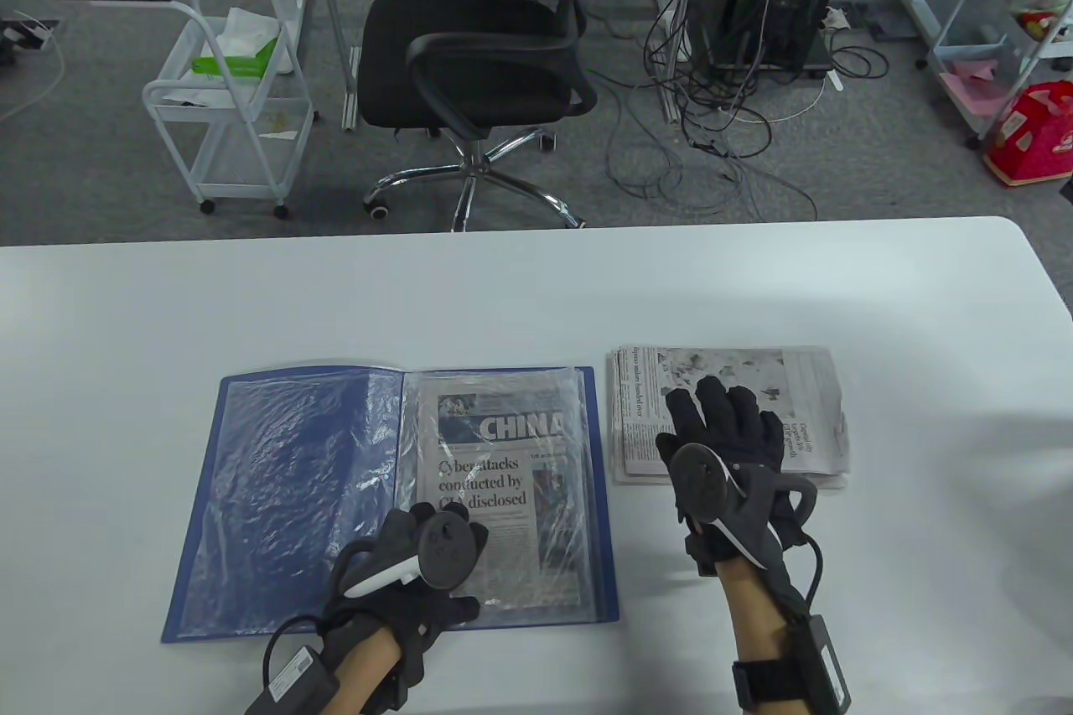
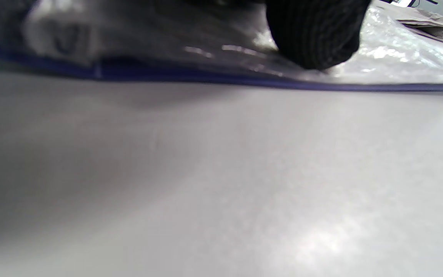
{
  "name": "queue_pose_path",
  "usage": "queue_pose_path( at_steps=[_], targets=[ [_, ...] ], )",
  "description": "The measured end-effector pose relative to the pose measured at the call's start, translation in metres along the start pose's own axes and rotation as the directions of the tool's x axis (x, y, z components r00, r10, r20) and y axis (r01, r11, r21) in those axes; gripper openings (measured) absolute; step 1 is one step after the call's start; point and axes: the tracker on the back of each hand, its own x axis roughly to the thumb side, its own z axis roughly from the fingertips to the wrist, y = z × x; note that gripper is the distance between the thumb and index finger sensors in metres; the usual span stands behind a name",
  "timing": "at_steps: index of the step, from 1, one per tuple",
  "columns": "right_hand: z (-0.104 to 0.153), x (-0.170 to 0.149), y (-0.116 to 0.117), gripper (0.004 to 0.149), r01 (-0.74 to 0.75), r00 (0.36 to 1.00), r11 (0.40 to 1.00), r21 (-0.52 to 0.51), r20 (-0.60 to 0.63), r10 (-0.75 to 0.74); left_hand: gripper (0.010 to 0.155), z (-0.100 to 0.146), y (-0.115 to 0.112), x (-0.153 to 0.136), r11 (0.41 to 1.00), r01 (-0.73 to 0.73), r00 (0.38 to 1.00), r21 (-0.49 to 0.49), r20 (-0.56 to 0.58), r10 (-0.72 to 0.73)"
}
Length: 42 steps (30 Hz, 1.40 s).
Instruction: Pull newspapers from file folder
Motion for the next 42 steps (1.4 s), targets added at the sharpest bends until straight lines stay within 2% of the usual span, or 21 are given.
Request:
queue_pose_path(
  at_steps=[5, 10, 11, 12, 15, 22, 23, 26, 29, 31, 32, 34, 37, 42],
  targets=[
    [0.0, -0.006, 0.001, 0.056, 0.027, 0.999, 1.0, 0.0, -0.018, -0.027, 0.078, 0.002, 0.006, 0.002, 1.0, 0.001, 1.0, 0.016, -0.003, -0.001],
    [0.0, -0.007, 0.0, 0.055, 0.042, 0.999, 0.999, -0.006, -0.029, -0.043, 0.076, 0.008, 0.03, 0.022, 0.984, -0.039, 0.999, 0.172, 0.005, 0.038],
    [0.0, -0.005, 0.001, 0.055, 0.055, 0.998, 0.999, -0.002, -0.03, -0.055, 0.076, 0.007, 0.039, 0.035, 0.974, -0.033, 0.999, 0.225, 0.006, 0.032],
    [0.0, -0.004, 0.002, 0.055, 0.064, 0.997, 0.998, 0.001, -0.031, -0.064, 0.076, 0.005, 0.041, 0.041, 0.972, -0.03, 1.0, 0.233, 0.004, 0.03],
    [0.0, 0.001, 0.001, 0.055, 0.078, 0.997, 0.997, 0.001, -0.02, -0.078, 0.079, -0.011, 0.042, 0.059, 0.974, -0.053, 0.998, 0.221, -0.012, 0.057],
    [0.001, 0.004, -0.001, 0.055, 0.105, 0.994, 0.995, -0.003, -0.013, -0.105, 0.099, -0.052, 0.012, 0.07, 0.993, -0.11, 0.971, 0.039, -0.209, 0.116],
    [0.001, 0.004, -0.002, 0.055, 0.109, 0.994, 0.994, -0.004, -0.013, -0.109, 0.098, -0.055, 0.007, 0.071, 0.993, -0.119, 0.965, 0.028, -0.231, 0.122],
    [0.001, 0.004, -0.001, 0.055, 0.115, 0.993, 0.993, -0.005, -0.014, -0.115, 0.084, -0.053, 0.007, 0.073, 0.994, -0.05, 0.965, 0.097, -0.253, 0.073],
    [0.001, 0.005, 0.0, 0.055, 0.125, 0.992, 0.992, 0.002, -0.011, -0.125, 0.066, -0.049, 0.012, 0.072, 0.977, -0.007, 0.959, 0.214, -0.274, 0.067],
    [0.001, 0.005, -0.001, 0.055, 0.121, 0.993, 0.993, 0.001, -0.009, -0.121, 0.063, -0.044, 0.019, 0.071, 0.973, 0.039, 0.963, 0.228, -0.27, 0.025],
    [0.0, 0.004, -0.002, 0.055, 0.122, 0.993, 0.993, -0.003, -0.01, -0.122, 0.062, -0.039, 0.026, 0.067, 0.968, 0.018, 0.965, 0.252, -0.259, 0.05],
    [0.0, 0.003, -0.003, 0.055, 0.13, 0.991, 0.992, -0.009, -0.016, -0.13, 0.062, -0.024, 0.039, 0.057, 0.926, -0.106, 0.96, 0.363, -0.206, 0.191],
    [0.0, 0.001, -0.004, 0.055, 0.136, 0.99, 0.991, -0.014, -0.023, -0.137, 0.062, 0.008, 0.064, 0.032, 0.824, -0.272, 0.918, 0.497, -0.121, 0.376],
    [0.0, -0.001, -0.004, 0.055, 0.155, 0.987, 0.988, -0.017, -0.033, -0.155, 0.063, 0.061, 0.084, -0.026, 0.65, -0.423, 0.819, 0.631, -0.041, 0.572]
  ],
)
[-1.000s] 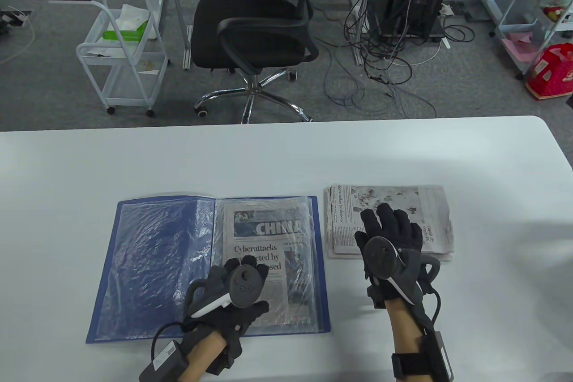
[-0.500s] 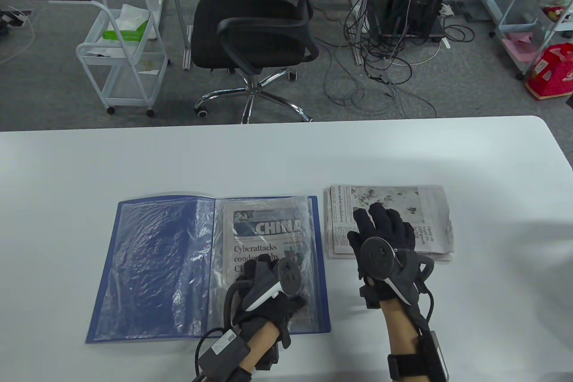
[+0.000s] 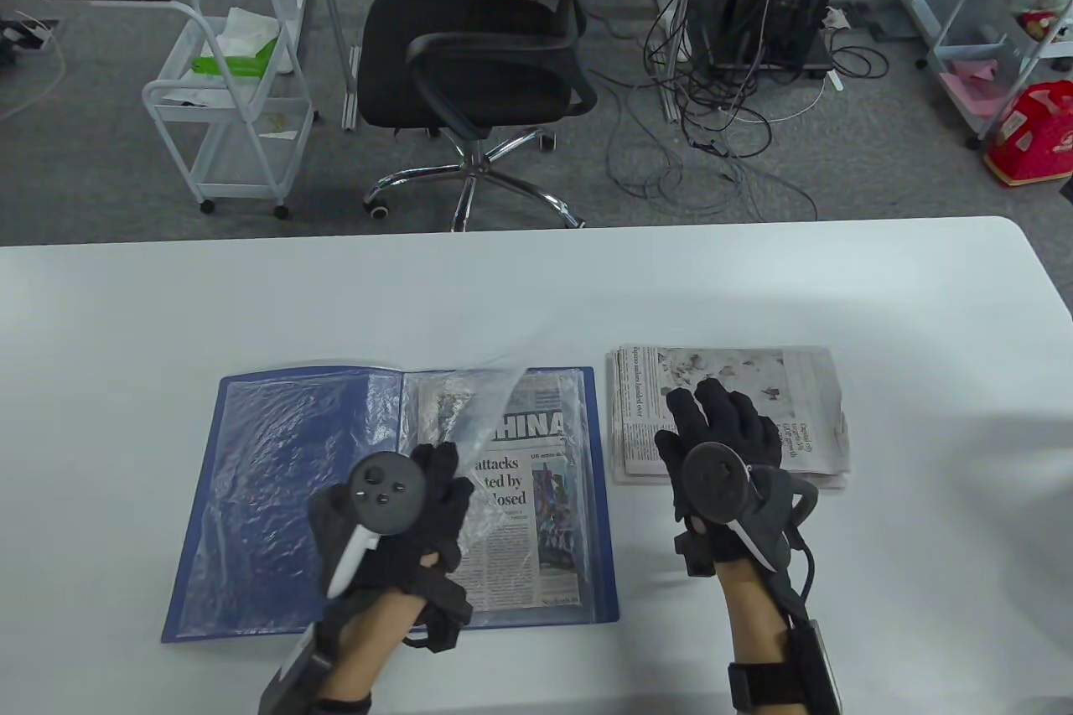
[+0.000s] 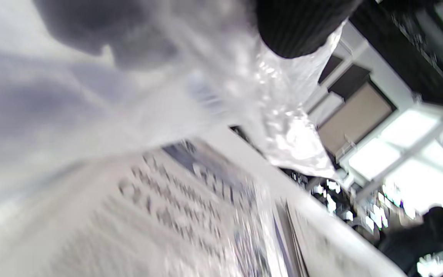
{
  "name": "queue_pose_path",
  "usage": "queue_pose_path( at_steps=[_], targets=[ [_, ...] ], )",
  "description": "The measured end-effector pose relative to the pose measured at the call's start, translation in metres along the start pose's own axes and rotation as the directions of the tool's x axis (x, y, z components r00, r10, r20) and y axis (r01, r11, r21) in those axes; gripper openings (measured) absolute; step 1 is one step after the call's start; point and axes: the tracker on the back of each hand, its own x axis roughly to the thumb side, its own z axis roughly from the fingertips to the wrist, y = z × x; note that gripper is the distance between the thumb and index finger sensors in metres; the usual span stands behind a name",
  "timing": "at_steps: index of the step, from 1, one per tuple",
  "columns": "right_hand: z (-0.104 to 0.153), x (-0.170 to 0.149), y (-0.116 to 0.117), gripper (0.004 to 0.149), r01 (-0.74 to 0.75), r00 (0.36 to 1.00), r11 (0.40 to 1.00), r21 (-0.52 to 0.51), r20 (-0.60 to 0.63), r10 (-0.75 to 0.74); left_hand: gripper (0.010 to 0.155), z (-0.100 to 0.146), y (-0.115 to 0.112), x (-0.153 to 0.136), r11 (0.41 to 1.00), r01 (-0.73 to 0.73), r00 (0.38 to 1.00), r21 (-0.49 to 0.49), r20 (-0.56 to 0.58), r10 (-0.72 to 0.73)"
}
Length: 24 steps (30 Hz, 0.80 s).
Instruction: Pull newspapers from file folder
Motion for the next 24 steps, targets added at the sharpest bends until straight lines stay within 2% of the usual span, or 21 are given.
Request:
queue_pose_path(
  at_steps=[4, 8, 12, 16, 20, 24],
  targets=[
    [0.0, 0.0, 0.0, 0.055, 0.005, 1.0, 1.0, -0.001, -0.003, -0.005, 0.063, 0.004, 0.027, -0.039, 0.995, -0.017, 0.997, 0.096, -0.07, 0.024],
    [0.001, -0.003, 0.001, 0.055, 0.005, 1.0, 1.0, 0.005, -0.008, -0.005, 0.064, 0.002, 0.035, -0.078, 0.99, 0.007, 0.983, 0.14, -0.185, 0.019],
    [0.001, -0.008, 0.007, 0.055, -0.016, 1.0, 0.999, 0.029, -0.022, 0.016, 0.063, 0.0, 0.039, -0.106, 0.988, 0.124, 0.941, 0.096, -0.327, -0.086],
    [0.0, -0.011, 0.01, 0.056, -0.024, 0.999, 0.999, 0.044, -0.031, 0.025, 0.063, -0.006, 0.039, -0.126, 0.966, 0.259, 0.87, -0.014, -0.431, -0.24],
    [0.0, -0.012, 0.013, 0.056, -0.028, 0.999, 0.998, 0.058, -0.037, 0.03, 0.065, -0.008, 0.041, -0.138, 0.969, 0.241, 0.848, -0.05, -0.476, -0.235],
    [-0.001, -0.014, 0.013, 0.057, -0.026, 0.999, 0.998, 0.064, -0.046, 0.029, 0.075, -0.006, 0.046, -0.138, 0.975, 0.219, 0.847, -0.042, -0.488, -0.211]
  ],
)
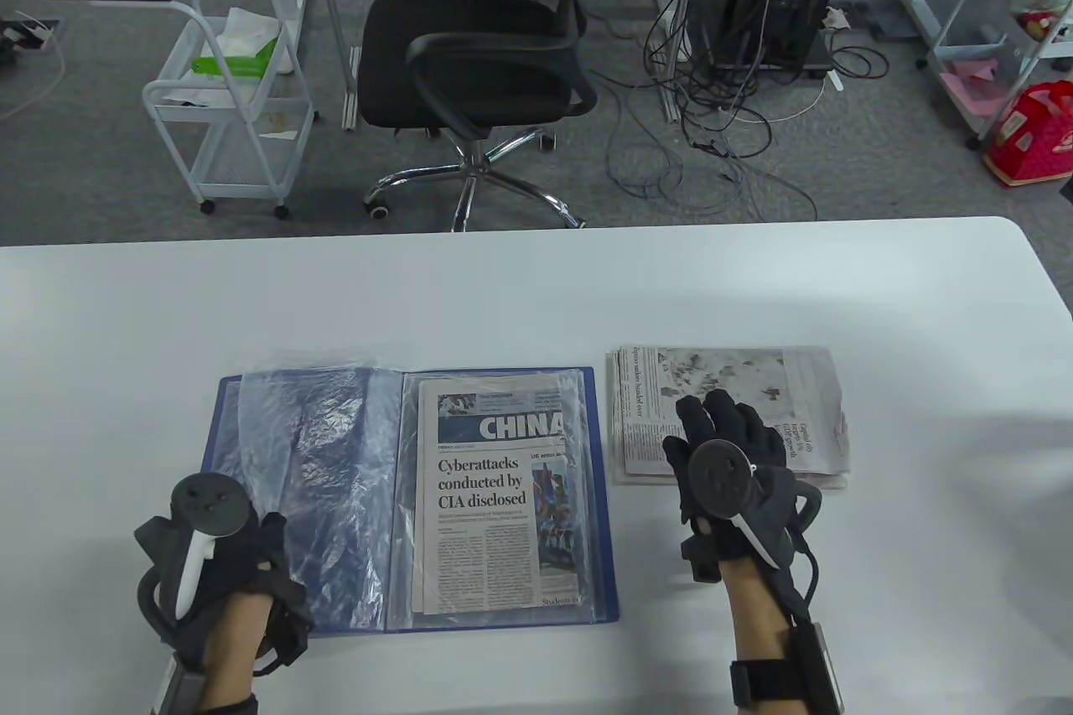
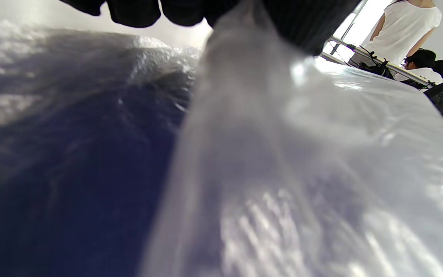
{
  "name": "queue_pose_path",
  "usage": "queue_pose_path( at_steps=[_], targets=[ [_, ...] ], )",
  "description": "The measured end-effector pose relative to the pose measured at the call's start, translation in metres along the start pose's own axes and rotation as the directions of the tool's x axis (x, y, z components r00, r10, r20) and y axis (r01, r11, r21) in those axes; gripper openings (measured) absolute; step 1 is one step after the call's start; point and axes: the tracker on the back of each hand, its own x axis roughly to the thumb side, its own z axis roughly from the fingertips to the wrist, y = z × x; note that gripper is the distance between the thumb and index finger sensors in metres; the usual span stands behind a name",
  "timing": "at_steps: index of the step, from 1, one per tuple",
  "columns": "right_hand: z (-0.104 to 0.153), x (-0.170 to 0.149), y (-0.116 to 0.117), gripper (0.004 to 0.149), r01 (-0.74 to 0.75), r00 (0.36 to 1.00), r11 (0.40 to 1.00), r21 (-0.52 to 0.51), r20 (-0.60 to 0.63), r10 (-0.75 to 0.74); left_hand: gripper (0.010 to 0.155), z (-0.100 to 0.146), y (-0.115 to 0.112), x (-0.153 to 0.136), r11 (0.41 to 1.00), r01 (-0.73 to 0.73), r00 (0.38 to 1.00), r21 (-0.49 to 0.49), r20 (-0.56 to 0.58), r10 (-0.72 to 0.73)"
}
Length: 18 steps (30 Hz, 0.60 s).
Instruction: Pull newspapers from file folder
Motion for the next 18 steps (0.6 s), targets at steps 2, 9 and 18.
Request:
queue_pose_path(
  at_steps=[2, 9, 18],
  targets=[
    [0.0, -0.001, -0.001, 0.057, 0.003, 1.0, 1.0, -0.002, -0.002, -0.003, 0.077, 0.003, 0.006, 0.001, 0.999, -0.025, 1.0, 0.029, 0.015, 0.024],
    [-0.001, -0.002, -0.004, 0.057, 0.015, 1.0, 1.0, -0.016, -0.006, -0.015, 0.069, 0.029, 0.046, 0.005, 0.951, -0.226, 0.969, 0.213, 0.151, 0.196],
    [-0.001, -0.002, -0.004, 0.057, 0.015, 1.0, 1.0, -0.015, -0.002, -0.015, 0.06, 0.071, 0.04, 0.064, 0.958, -0.182, 0.822, 0.221, 0.568, 0.025]
  ],
)
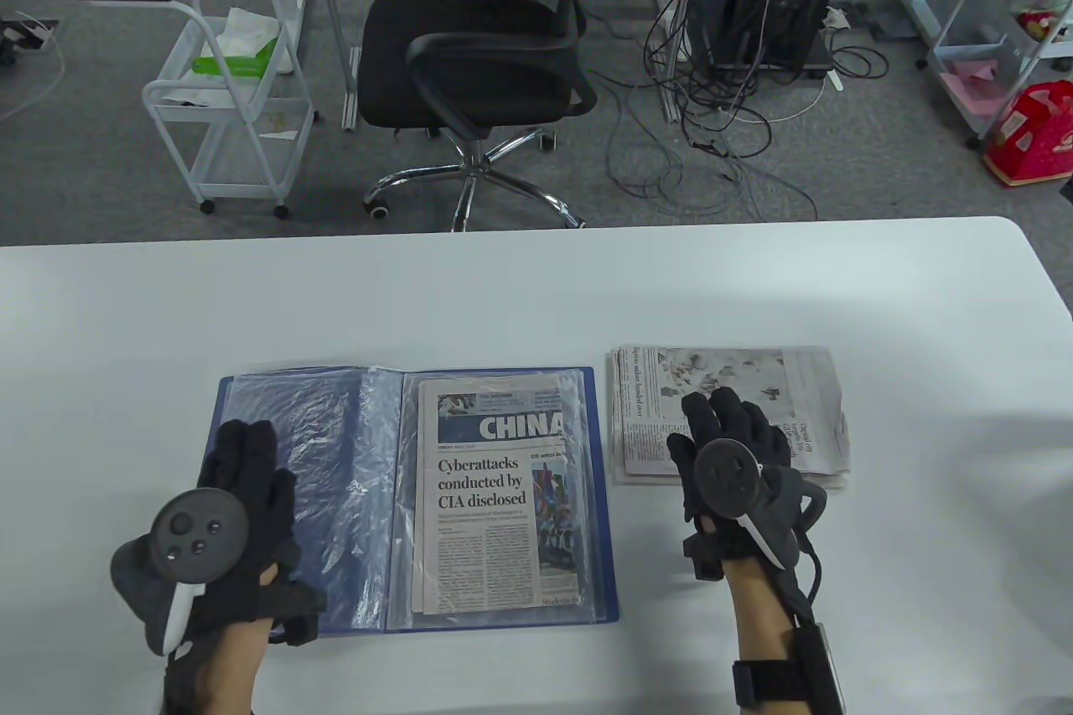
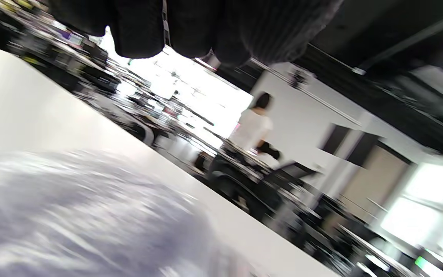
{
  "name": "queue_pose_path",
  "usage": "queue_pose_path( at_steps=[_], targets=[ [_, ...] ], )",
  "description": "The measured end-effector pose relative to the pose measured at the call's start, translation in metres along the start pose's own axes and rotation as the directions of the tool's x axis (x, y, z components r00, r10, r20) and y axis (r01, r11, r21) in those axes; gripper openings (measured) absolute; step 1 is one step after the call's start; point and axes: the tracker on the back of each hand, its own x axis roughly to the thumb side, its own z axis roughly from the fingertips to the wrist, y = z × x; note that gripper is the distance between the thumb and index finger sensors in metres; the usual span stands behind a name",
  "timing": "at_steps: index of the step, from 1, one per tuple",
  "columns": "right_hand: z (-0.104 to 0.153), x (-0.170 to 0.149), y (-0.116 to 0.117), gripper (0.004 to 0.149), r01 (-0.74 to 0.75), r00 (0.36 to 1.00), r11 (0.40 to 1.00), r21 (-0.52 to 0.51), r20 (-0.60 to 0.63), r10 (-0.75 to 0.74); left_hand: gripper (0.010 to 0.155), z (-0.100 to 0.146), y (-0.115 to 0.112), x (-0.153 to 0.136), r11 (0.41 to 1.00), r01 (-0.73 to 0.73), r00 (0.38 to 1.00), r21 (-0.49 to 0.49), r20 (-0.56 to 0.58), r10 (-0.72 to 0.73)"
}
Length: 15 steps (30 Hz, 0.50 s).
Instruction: Pull newspapers from file folder
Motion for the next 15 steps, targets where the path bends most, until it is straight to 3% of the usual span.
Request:
queue_pose_path(
  at_steps=[4, 6, 9, 12, 15],
  targets=[
    [0.0, 0.001, 0.001, 0.057, -0.006, 1.0, 1.0, 0.012, 0.005, 0.006, 0.061, 0.0, -0.045, 0.031, 0.965, 0.136, 0.972, -0.225, 0.219, -0.086],
    [0.001, 0.001, 0.001, 0.057, -0.008, 1.0, 1.0, 0.017, 0.007, 0.007, 0.062, 0.004, -0.073, 0.043, 0.904, 0.241, 0.944, -0.353, 0.3, -0.135],
    [0.001, 0.002, 0.002, 0.057, -0.008, 1.0, 1.0, 0.023, 0.009, 0.008, 0.069, 0.01, -0.116, 0.049, 0.761, 0.335, 0.907, -0.556, 0.408, -0.101],
    [0.002, 0.005, 0.003, 0.057, -0.012, 1.0, 0.999, 0.031, 0.021, 0.012, 0.079, 0.017, -0.148, 0.048, 0.63, 0.396, 0.894, -0.668, 0.437, -0.098],
    [0.003, 0.016, 0.007, 0.057, -0.024, 0.998, 0.999, 0.048, 0.053, 0.022, 0.081, 0.02, -0.161, 0.047, 0.582, 0.461, 0.872, -0.67, 0.462, -0.159]
  ],
)
